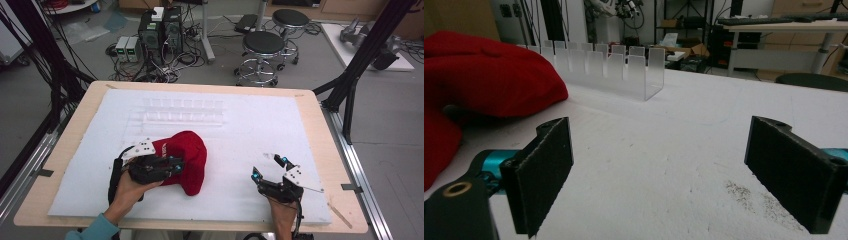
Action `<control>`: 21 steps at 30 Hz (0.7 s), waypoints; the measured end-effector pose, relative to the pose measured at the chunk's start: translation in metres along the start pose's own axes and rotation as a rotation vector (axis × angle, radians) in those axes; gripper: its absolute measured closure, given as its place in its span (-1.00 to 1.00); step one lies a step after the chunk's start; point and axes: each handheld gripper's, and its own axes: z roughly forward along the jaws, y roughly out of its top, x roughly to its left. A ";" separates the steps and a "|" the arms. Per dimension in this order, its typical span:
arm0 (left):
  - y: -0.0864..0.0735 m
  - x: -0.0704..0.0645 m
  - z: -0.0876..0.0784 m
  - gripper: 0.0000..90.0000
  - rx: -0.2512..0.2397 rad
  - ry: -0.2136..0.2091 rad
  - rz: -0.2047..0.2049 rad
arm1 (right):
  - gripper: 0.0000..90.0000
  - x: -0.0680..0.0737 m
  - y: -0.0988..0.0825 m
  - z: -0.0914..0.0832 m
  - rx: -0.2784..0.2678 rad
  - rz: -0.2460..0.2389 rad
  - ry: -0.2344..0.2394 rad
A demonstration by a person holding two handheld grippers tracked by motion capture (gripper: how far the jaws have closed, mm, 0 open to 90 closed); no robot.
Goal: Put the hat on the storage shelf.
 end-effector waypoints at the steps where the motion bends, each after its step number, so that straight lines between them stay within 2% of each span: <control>1: 0.000 -0.001 0.000 0.41 -0.010 -0.008 0.034 | -0.76 0.000 0.000 0.000 0.000 -0.001 -0.001; 2: -0.001 -0.001 -0.001 0.19 -0.009 -0.002 0.066 | -0.76 0.000 0.000 0.000 0.000 -0.001 0.000; 3: -0.002 -0.002 -0.002 0.19 -0.003 0.017 0.089 | -0.76 0.000 0.000 0.000 0.000 0.000 0.000; 4: -0.002 -0.003 -0.003 0.06 0.023 0.039 0.088 | -0.76 0.000 0.000 0.000 0.000 0.000 0.000; 5: -0.003 -0.002 -0.004 -0.09 0.034 0.043 0.070 | -0.76 0.000 0.000 0.000 0.000 -0.001 0.000; 6: -0.003 -0.001 -0.005 -0.19 0.031 0.042 0.058 | -0.76 0.000 0.000 0.000 0.000 -0.002 0.001; 8: -0.005 0.002 -0.010 -0.31 0.016 0.029 0.071 | -0.76 0.000 0.000 0.000 0.000 -0.002 0.000; 12: -0.007 0.005 -0.016 -0.34 0.000 0.029 0.103 | -0.76 0.000 0.000 0.000 -0.002 -0.006 0.000; 18: -0.007 0.012 -0.027 -0.44 -0.058 0.046 0.109 | -0.76 0.000 0.000 0.000 -0.001 -0.006 0.000; 21: -0.004 0.015 -0.034 -0.42 -0.054 0.045 0.119 | -0.76 0.000 0.000 0.000 -0.002 -0.007 0.000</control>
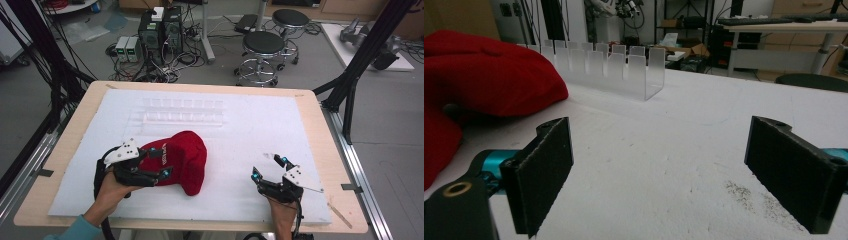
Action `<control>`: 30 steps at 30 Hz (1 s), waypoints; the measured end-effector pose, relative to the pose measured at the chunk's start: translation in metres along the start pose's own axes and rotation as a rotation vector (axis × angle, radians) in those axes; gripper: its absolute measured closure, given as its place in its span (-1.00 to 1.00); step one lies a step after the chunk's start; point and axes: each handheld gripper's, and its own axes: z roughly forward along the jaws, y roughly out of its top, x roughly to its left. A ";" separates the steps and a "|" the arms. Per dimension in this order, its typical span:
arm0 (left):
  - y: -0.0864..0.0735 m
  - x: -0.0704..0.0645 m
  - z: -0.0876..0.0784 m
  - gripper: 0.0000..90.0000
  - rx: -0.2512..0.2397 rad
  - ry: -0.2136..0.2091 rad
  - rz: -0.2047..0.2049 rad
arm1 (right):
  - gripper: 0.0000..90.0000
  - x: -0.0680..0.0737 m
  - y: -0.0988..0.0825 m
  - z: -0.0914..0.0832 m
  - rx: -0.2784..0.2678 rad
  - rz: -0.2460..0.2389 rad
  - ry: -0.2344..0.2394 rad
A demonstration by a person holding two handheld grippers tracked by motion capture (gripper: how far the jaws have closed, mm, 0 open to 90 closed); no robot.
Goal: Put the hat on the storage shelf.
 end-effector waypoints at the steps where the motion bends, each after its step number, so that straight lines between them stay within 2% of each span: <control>1: 0.001 0.002 -0.002 -0.42 0.001 0.002 -0.001 | -0.76 0.000 0.000 0.000 0.002 0.002 0.000; 6: 0.009 0.013 -0.010 -0.43 0.049 0.006 -0.046 | -0.76 0.000 0.000 0.000 0.001 0.000 -0.001; 7: 0.010 0.015 -0.010 -0.43 0.058 0.003 -0.044 | -0.76 0.000 0.000 0.000 0.002 0.002 -0.001; 10: 0.013 0.022 -0.010 -0.35 0.088 -0.008 0.001 | -0.76 0.001 0.000 0.000 0.005 0.000 -0.002; 11: 0.013 0.023 -0.009 -0.37 0.090 -0.007 0.004 | -0.76 0.001 0.000 0.000 0.005 -0.004 -0.003; 15: 0.020 0.030 -0.006 -0.37 0.127 -0.030 0.080 | -0.76 0.001 0.000 0.000 0.006 -0.002 -0.002; 17: 0.022 0.032 -0.003 -0.47 0.153 -0.010 0.111 | -0.76 0.001 0.000 0.000 0.006 -0.001 -0.002; 21: 0.023 0.036 0.003 -0.50 0.167 -0.014 0.106 | -0.76 0.001 0.000 0.000 0.005 -0.004 -0.004; 25: 0.022 0.041 0.010 -0.55 0.172 -0.041 0.093 | -0.76 0.001 0.000 0.000 0.005 -0.003 -0.004; 27: 0.024 0.044 0.013 -0.61 0.184 -0.031 0.092 | -0.76 0.001 0.000 0.000 0.005 0.001 -0.002; 29: 0.024 0.045 0.016 -0.62 0.182 -0.042 0.093 | -0.76 0.000 0.000 0.000 0.002 -0.002 -0.004; 30: 0.025 0.046 0.018 -0.62 0.198 -0.040 0.097 | -0.76 0.000 0.000 0.000 0.004 0.000 -0.003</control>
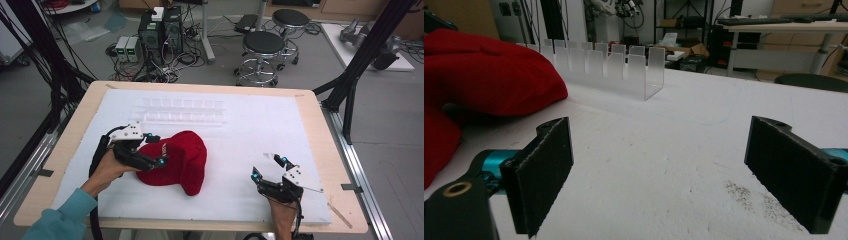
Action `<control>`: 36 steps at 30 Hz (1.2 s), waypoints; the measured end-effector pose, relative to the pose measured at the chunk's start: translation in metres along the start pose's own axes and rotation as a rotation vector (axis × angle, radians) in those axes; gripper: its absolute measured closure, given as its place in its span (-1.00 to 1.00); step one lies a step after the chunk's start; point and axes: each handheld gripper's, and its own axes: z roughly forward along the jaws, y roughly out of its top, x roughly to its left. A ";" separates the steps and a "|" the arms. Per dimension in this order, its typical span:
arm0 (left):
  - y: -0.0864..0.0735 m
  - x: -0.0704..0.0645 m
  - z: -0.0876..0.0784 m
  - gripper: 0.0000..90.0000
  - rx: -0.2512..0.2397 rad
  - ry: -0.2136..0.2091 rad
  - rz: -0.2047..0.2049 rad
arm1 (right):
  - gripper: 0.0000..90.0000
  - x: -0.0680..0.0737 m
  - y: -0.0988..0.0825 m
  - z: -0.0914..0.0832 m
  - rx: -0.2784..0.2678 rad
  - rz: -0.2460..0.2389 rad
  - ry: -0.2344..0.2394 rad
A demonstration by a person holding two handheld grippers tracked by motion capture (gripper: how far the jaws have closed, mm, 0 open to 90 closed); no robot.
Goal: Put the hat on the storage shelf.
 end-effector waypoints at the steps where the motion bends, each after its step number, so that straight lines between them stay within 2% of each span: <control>1: 0.001 0.001 0.002 -0.63 0.016 0.005 0.006 | -0.76 0.000 0.000 0.000 0.000 0.002 0.000; 3: 0.003 0.002 0.007 -0.66 0.023 -0.005 -0.003 | -0.76 0.000 0.000 0.000 -0.001 0.000 0.000; 6: 0.008 0.003 0.013 -0.66 0.029 -0.014 0.014 | -0.76 0.000 0.000 0.000 -0.002 0.002 0.001; 9: 0.009 0.004 0.019 -0.66 0.062 -0.021 0.027 | -0.76 0.000 0.000 0.000 -0.002 0.006 0.002; 11: 0.008 0.006 0.023 -0.64 0.075 -0.052 0.022 | -0.76 -0.001 0.000 0.000 -0.004 0.001 0.003; 15: 0.008 0.005 0.029 -0.60 0.098 -0.044 0.053 | -0.76 -0.001 0.000 0.000 -0.003 0.006 0.003; 17: 0.007 0.005 0.031 -0.53 0.111 -0.030 0.061 | -0.76 -0.001 0.000 0.000 -0.005 0.006 0.002; 18: 0.006 0.006 0.032 -0.49 0.112 -0.024 0.052 | -0.76 -0.001 0.000 -0.001 -0.004 0.007 0.003; 22: 0.005 0.008 0.033 -0.39 0.118 -0.032 0.062 | -0.76 0.000 0.000 0.000 -0.003 0.001 -0.001; 23: 0.005 0.008 0.034 -0.31 0.119 -0.037 0.067 | -0.76 0.000 0.000 -0.001 -0.003 0.005 0.000; 26: 0.005 0.008 0.036 -0.27 0.126 -0.035 0.078 | -0.76 0.000 0.000 0.000 -0.004 0.002 -0.001; 30: 0.004 0.008 0.039 -0.10 0.137 -0.026 0.096 | -0.76 0.000 0.000 -0.001 -0.005 0.002 -0.001; 34: 0.003 0.009 0.040 0.16 0.139 -0.030 0.090 | -0.76 0.000 0.000 -0.001 -0.005 0.005 0.000; 36: 0.003 0.010 0.040 0.30 0.151 -0.030 0.100 | -0.76 0.000 0.000 -0.001 -0.004 0.007 0.000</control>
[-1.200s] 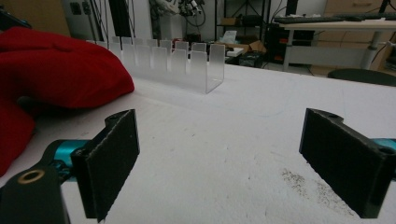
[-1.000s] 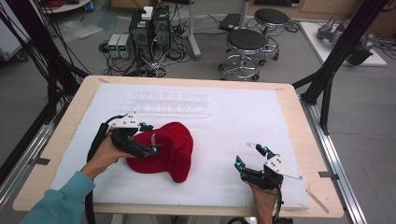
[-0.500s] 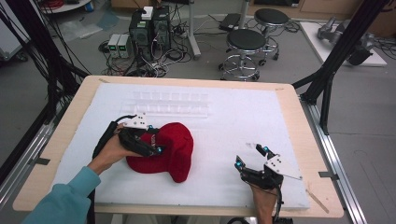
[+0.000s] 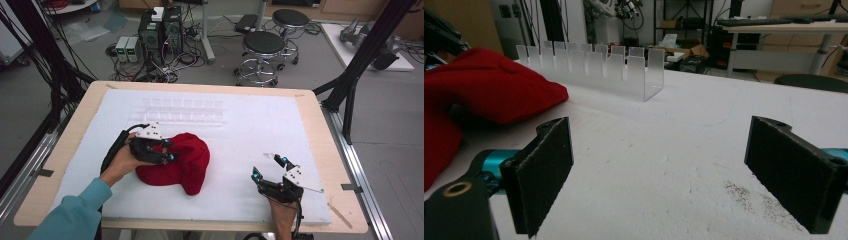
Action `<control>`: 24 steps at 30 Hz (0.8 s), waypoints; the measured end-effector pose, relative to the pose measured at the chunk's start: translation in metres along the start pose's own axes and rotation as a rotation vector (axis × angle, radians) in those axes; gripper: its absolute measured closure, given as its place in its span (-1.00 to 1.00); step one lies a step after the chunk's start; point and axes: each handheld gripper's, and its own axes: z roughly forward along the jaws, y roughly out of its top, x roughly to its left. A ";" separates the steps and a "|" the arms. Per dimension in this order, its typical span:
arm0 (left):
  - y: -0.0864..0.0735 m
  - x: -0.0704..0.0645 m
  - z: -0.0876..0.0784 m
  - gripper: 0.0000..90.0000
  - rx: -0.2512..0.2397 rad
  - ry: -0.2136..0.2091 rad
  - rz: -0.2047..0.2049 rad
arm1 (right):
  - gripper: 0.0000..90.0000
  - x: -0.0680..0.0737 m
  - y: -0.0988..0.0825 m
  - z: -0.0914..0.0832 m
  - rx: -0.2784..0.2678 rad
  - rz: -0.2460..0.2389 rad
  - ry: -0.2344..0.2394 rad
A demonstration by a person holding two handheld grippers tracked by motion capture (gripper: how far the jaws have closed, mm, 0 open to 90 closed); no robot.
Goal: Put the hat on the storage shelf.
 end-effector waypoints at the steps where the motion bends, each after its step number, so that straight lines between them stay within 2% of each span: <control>1: 0.000 0.000 0.000 0.36 0.010 -0.004 0.002 | -0.76 0.000 0.000 0.000 0.000 0.001 0.001; 3: 0.000 0.000 0.002 0.62 0.019 -0.013 0.003 | -0.76 0.000 0.000 0.000 0.000 0.001 0.001; 12: 0.002 -0.003 0.003 0.87 0.041 0.008 -0.037 | -0.76 0.000 0.000 0.000 -0.001 0.000 0.001; 19: 0.005 -0.005 0.001 0.89 0.036 0.040 -0.063 | -0.76 0.000 0.000 0.000 -0.001 0.000 0.001; 24: 0.007 -0.006 -0.008 0.90 0.002 0.072 -0.070 | -0.76 0.000 0.000 0.000 0.000 -0.001 -0.001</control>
